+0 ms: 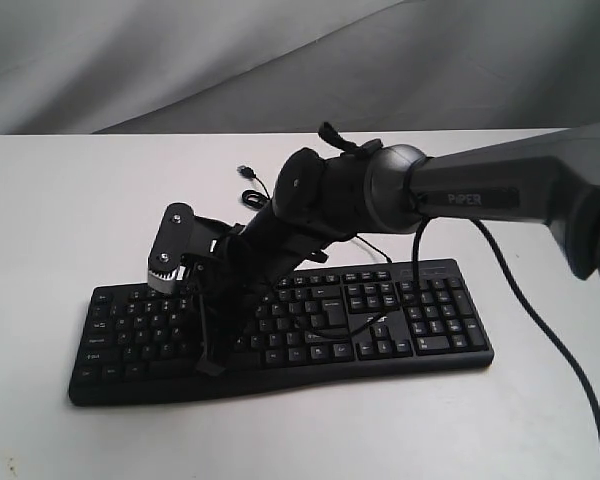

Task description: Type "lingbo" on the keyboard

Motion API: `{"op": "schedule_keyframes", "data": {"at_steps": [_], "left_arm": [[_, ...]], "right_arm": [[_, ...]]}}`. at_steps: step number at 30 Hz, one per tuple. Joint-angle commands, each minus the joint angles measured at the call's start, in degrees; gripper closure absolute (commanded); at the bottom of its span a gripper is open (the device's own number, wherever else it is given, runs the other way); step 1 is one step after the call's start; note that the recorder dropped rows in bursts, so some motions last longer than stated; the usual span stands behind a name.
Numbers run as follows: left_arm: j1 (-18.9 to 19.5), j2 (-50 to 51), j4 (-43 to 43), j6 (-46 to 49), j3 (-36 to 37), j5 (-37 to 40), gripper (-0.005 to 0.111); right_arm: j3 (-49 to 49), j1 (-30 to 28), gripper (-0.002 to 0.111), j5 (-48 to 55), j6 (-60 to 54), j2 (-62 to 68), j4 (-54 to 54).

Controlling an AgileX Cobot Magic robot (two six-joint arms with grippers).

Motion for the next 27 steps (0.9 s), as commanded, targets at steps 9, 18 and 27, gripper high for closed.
{"op": "schedule_keyframes", "data": {"at_steps": [9,18,27], "left_arm": [[0.06,-0.21,-0.01,-0.12,0.28,-0.63,0.106],[0.06,-0.21,-0.01,-0.12,0.28,-0.63,0.106],[0.06,-0.21,-0.01,-0.12,0.28,-0.63,0.106]], "right_arm": [[-0.32,-0.01,0.108,3.44,2.62,0.19,-2.22],[-0.32,-0.01,0.108,3.44,2.62,0.19,-2.42],[-0.32,-0.09,0.108,3.23,2.62,0.34,-2.81]]}}
